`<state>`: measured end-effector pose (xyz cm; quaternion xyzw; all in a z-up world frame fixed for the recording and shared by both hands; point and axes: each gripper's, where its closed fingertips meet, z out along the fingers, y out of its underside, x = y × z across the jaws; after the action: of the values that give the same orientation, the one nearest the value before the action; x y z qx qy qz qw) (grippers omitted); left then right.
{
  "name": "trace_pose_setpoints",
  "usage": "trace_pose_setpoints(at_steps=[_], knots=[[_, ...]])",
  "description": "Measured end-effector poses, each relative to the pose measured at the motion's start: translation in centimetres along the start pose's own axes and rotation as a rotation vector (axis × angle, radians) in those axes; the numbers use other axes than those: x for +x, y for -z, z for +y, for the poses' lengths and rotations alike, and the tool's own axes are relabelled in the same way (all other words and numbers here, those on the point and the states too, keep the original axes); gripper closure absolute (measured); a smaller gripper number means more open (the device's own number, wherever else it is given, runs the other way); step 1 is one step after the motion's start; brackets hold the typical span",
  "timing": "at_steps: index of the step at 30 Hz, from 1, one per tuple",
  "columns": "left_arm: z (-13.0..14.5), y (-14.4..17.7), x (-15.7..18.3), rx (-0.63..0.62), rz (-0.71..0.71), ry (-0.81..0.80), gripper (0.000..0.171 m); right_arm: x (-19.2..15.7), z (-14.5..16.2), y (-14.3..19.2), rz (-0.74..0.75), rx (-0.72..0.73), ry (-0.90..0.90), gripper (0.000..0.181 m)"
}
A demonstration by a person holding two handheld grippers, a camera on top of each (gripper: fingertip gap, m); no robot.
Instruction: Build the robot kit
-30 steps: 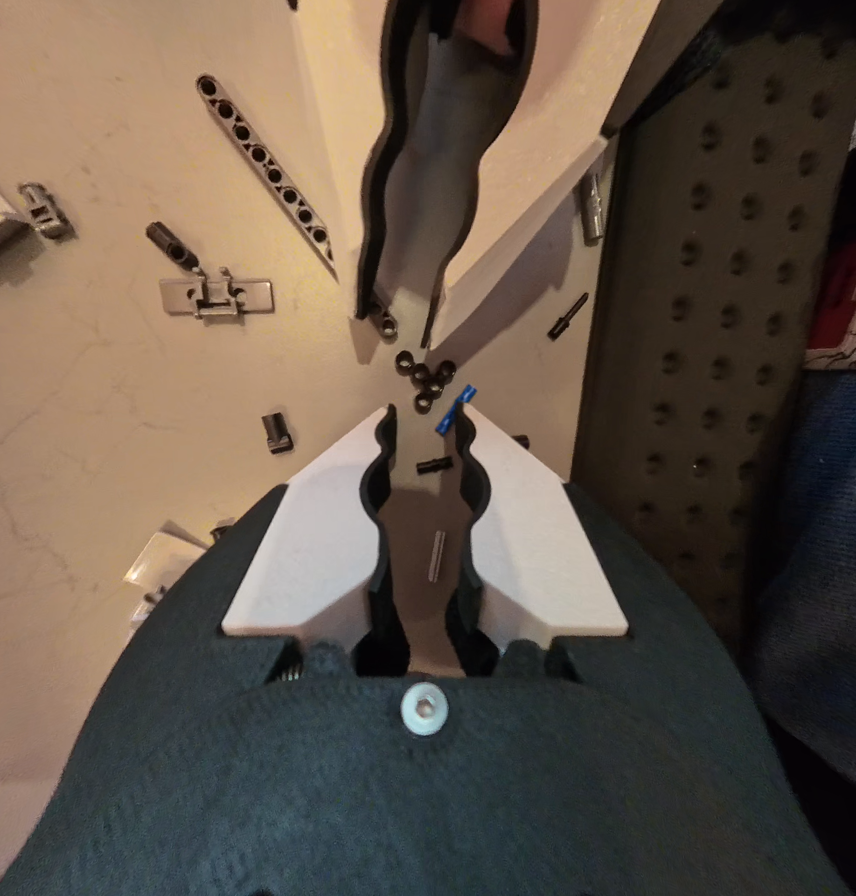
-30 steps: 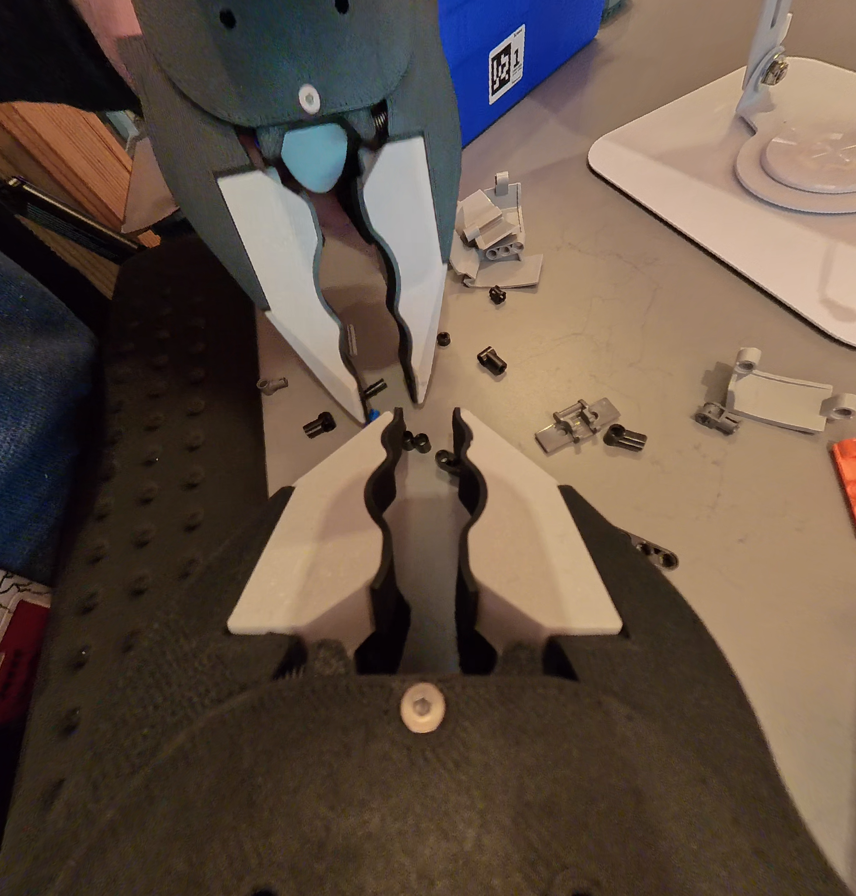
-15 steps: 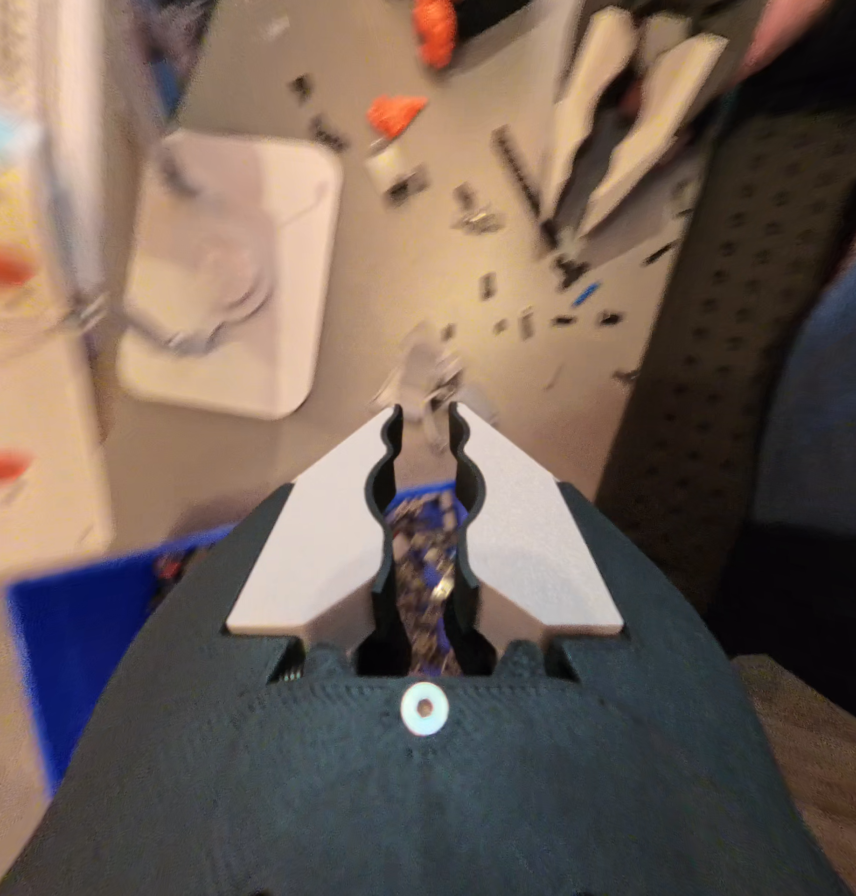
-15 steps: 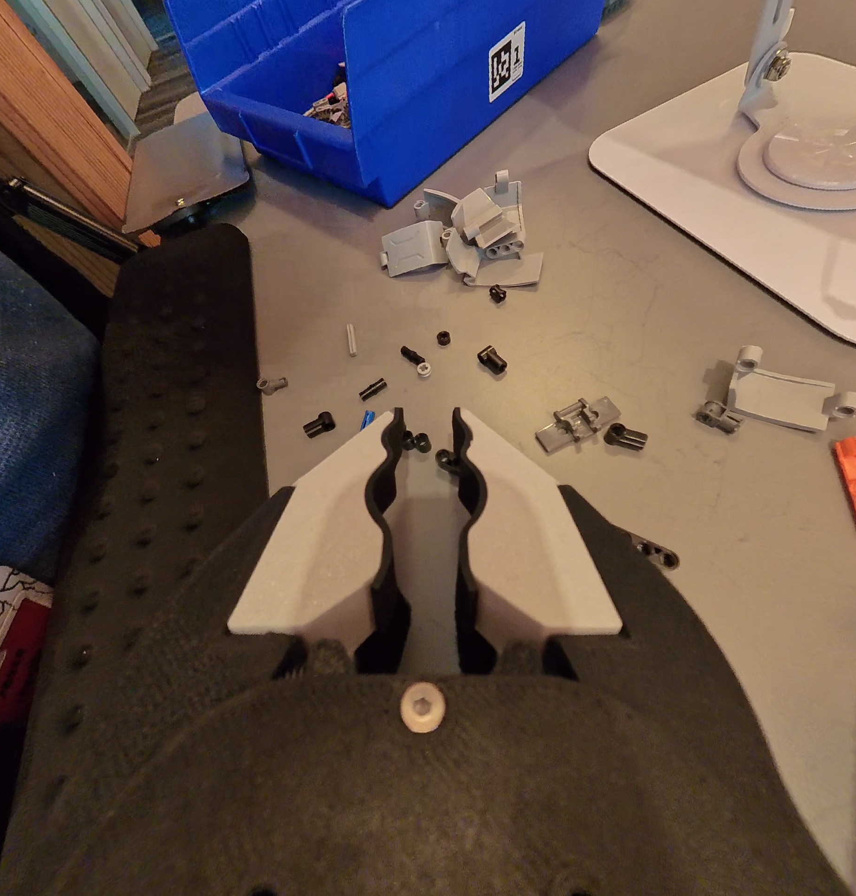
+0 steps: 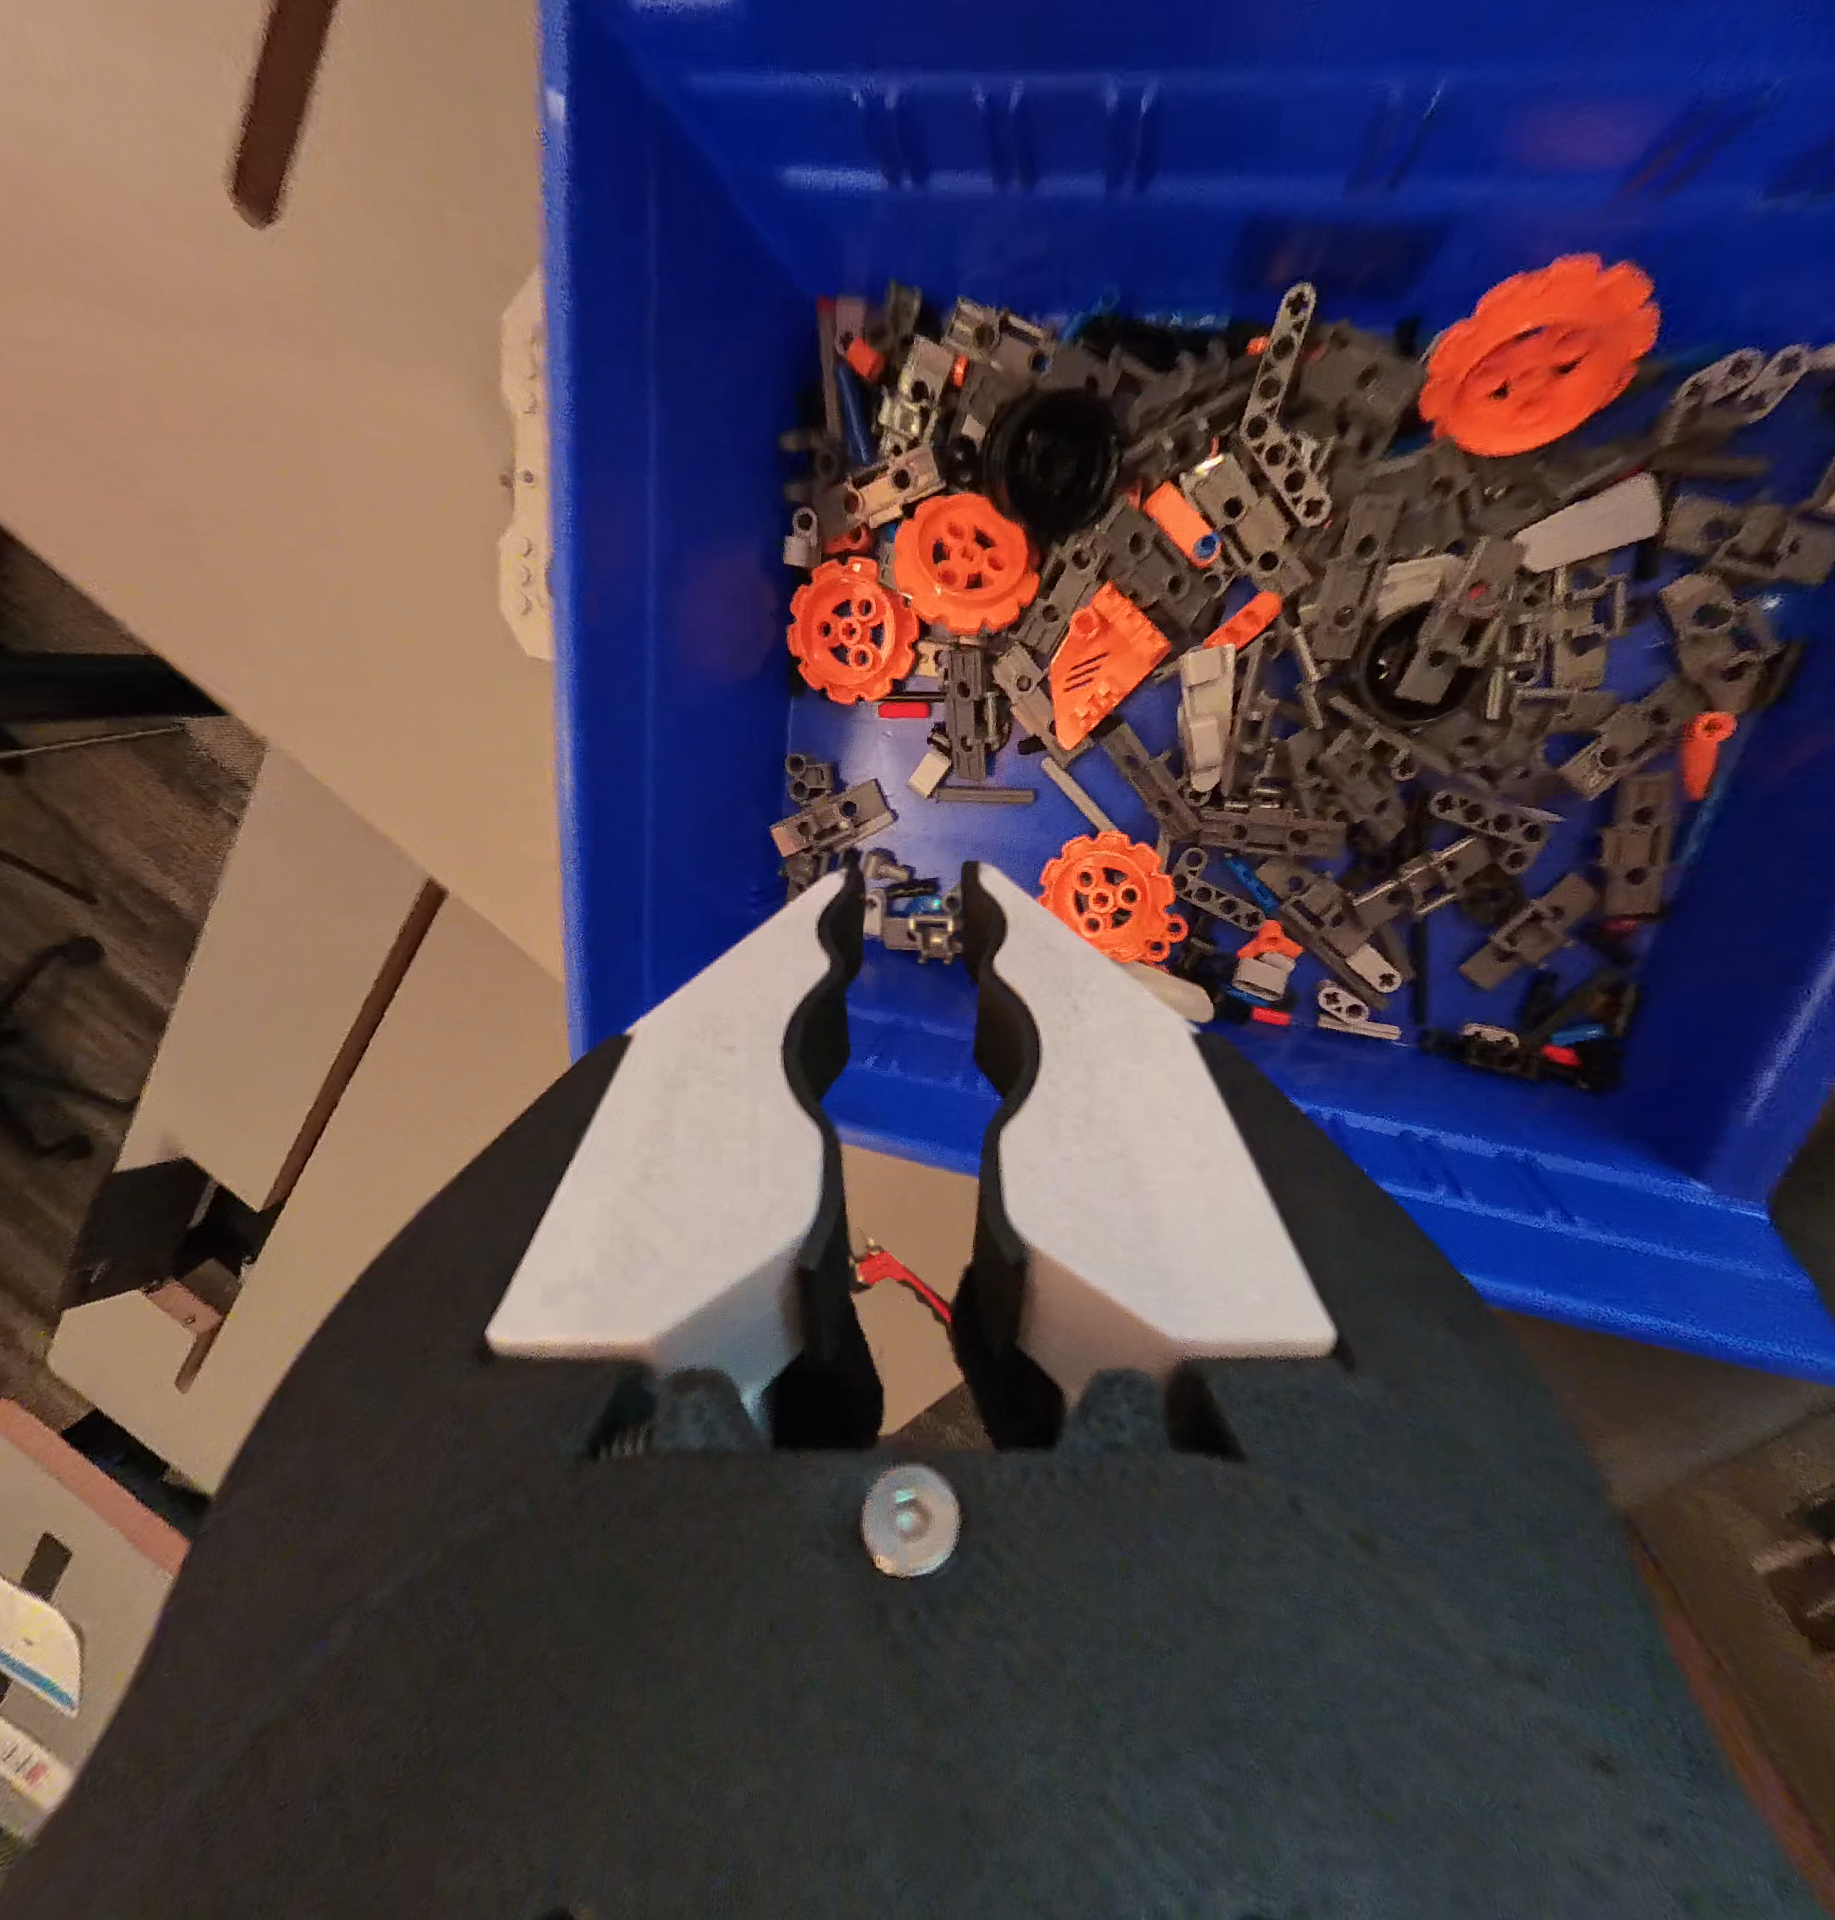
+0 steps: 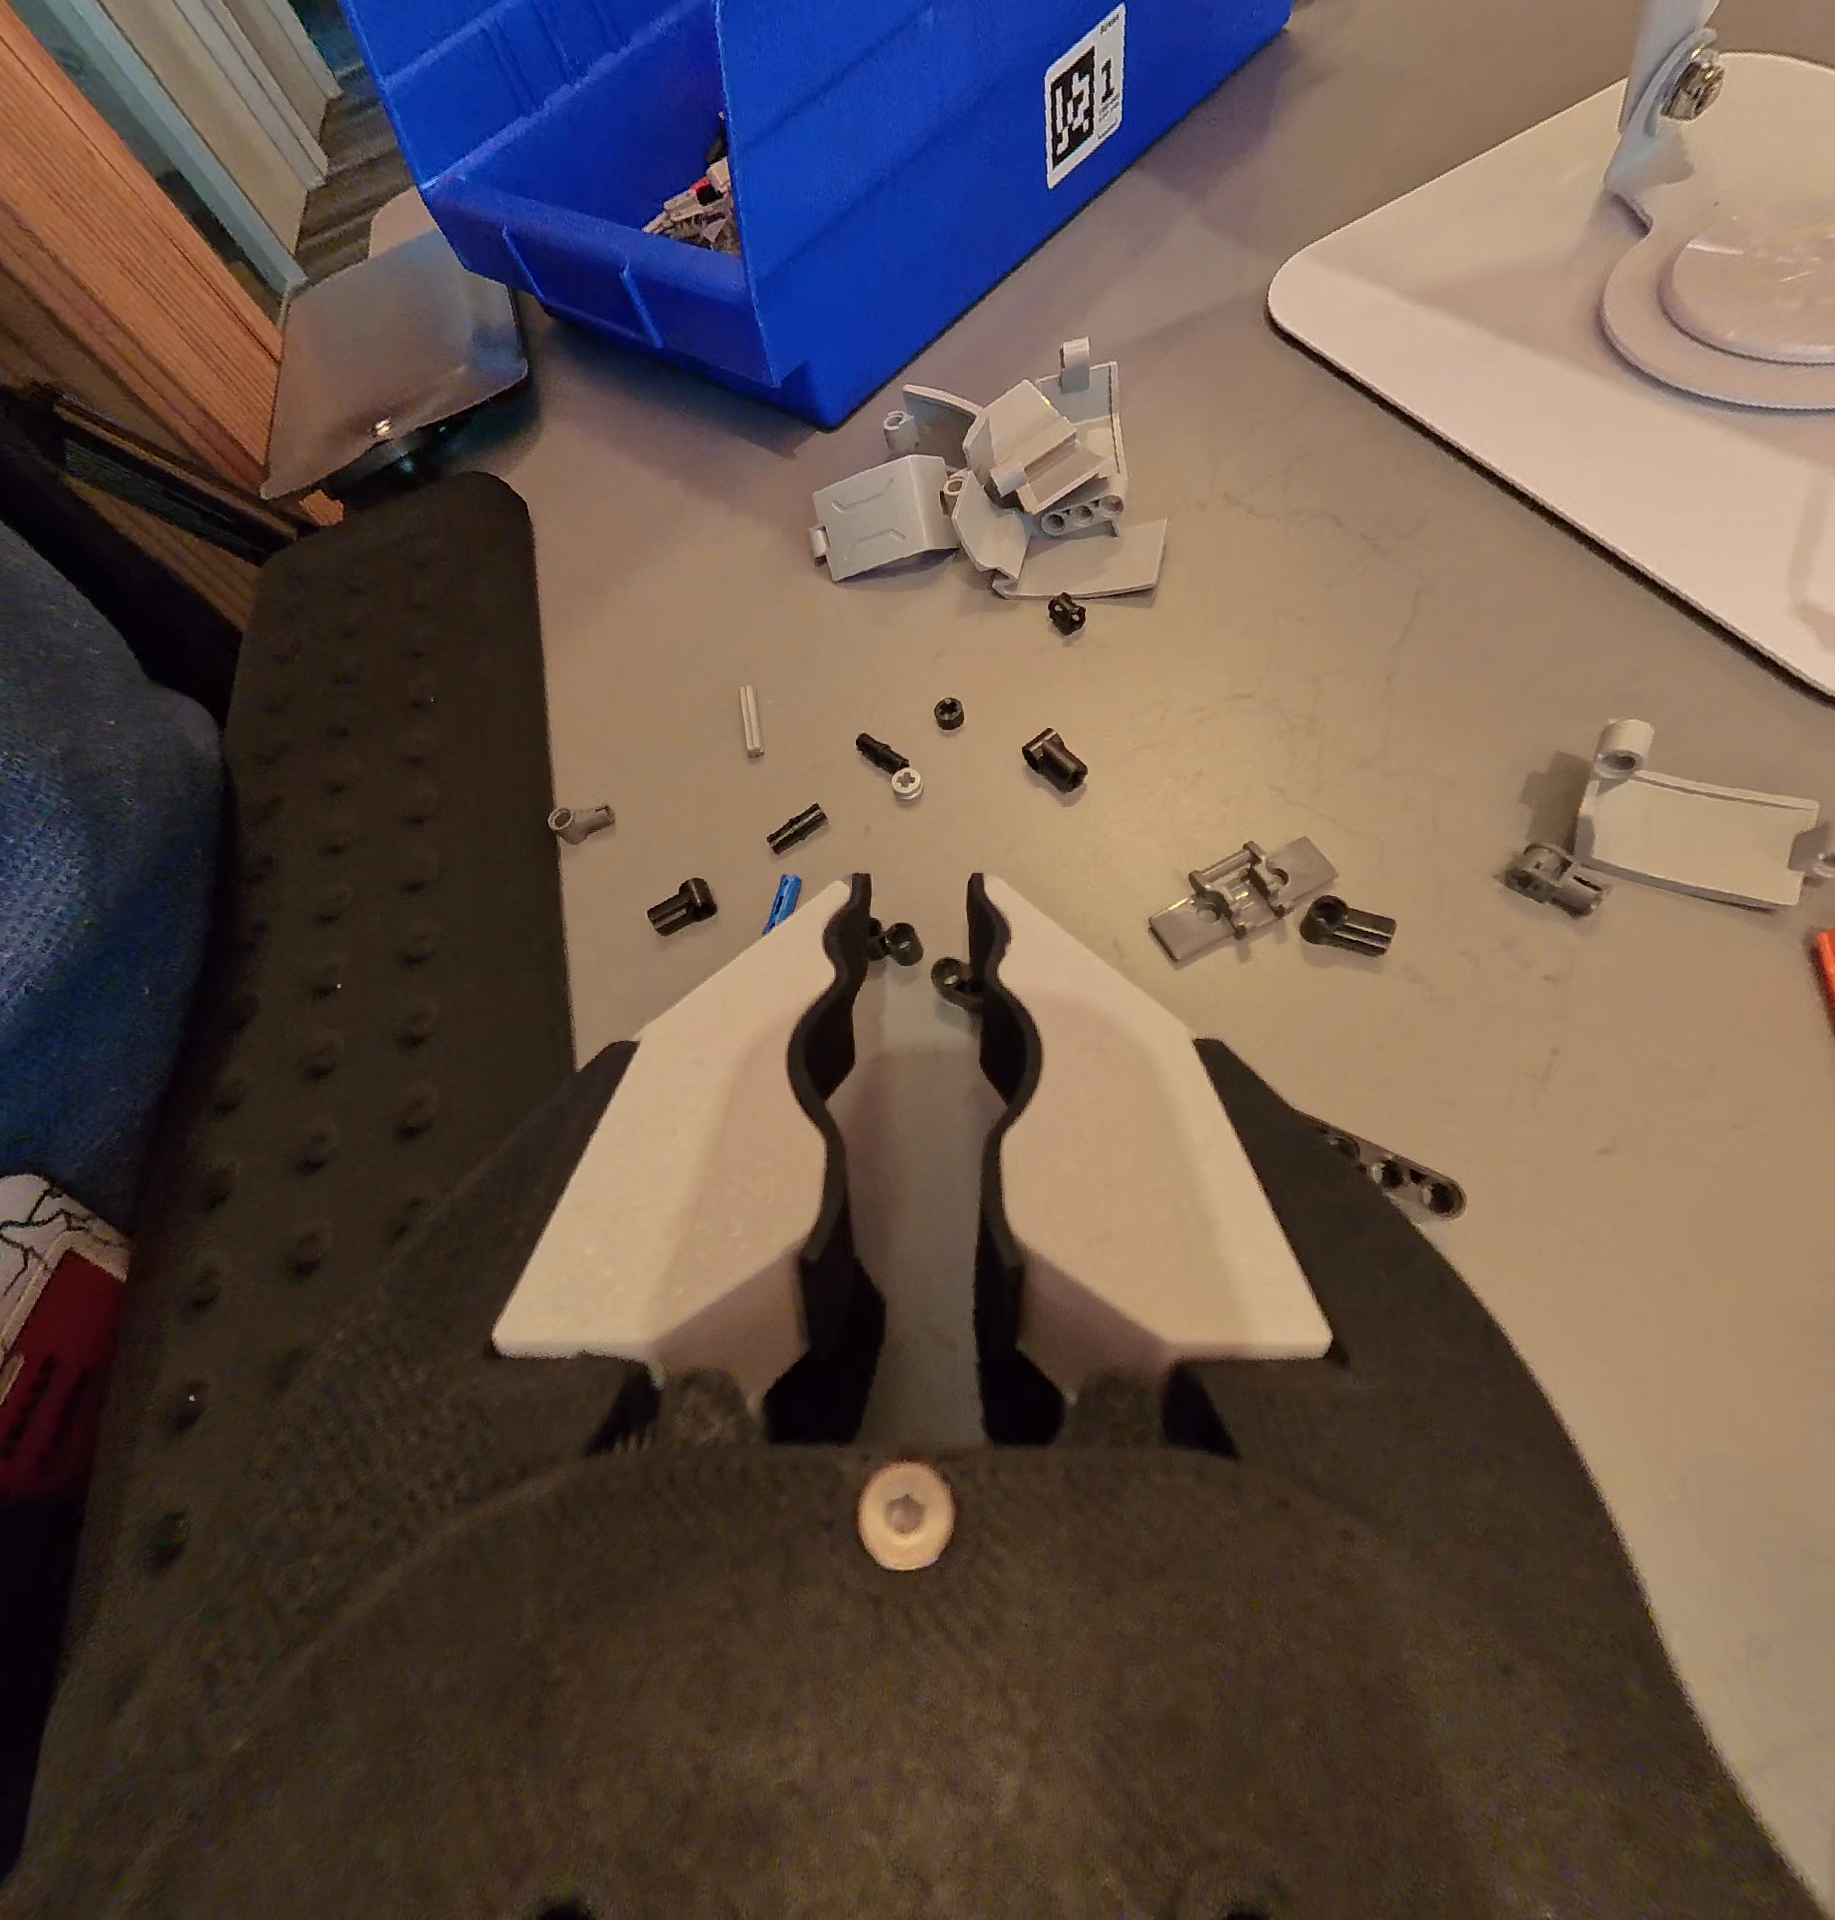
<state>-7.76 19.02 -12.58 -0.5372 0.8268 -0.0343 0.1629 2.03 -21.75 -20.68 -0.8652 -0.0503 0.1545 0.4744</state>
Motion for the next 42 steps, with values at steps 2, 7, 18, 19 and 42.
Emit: trace_pose_setpoints(at_steps=[2,7,18,19,42], knots=[[0.1,-1.9,0.6,-0.028,0.045,-0.017,0.152,0.1,0.0,-0.1,-0.001,-0.004,-0.007,0.165],[1.7,-6.7,1.5,-0.193,0.098,-0.082,0.146,0.2,0.2,-0.2,0.005,-0.016,-0.015,0.166],[3.3,-10.0,1.9,-0.295,0.151,-0.082,0.137,0.4,0.2,-0.2,0.015,-0.016,-0.022,0.167],[3.2,-10.0,1.8,-0.294,0.146,-0.076,0.137,0.4,0.2,-0.2,0.015,-0.016,-0.022,0.167],[3.0,-9.4,2.4,-0.352,0.163,-0.134,0.140,0.4,-0.1,-0.1,0.008,0.000,-0.021,0.166]])
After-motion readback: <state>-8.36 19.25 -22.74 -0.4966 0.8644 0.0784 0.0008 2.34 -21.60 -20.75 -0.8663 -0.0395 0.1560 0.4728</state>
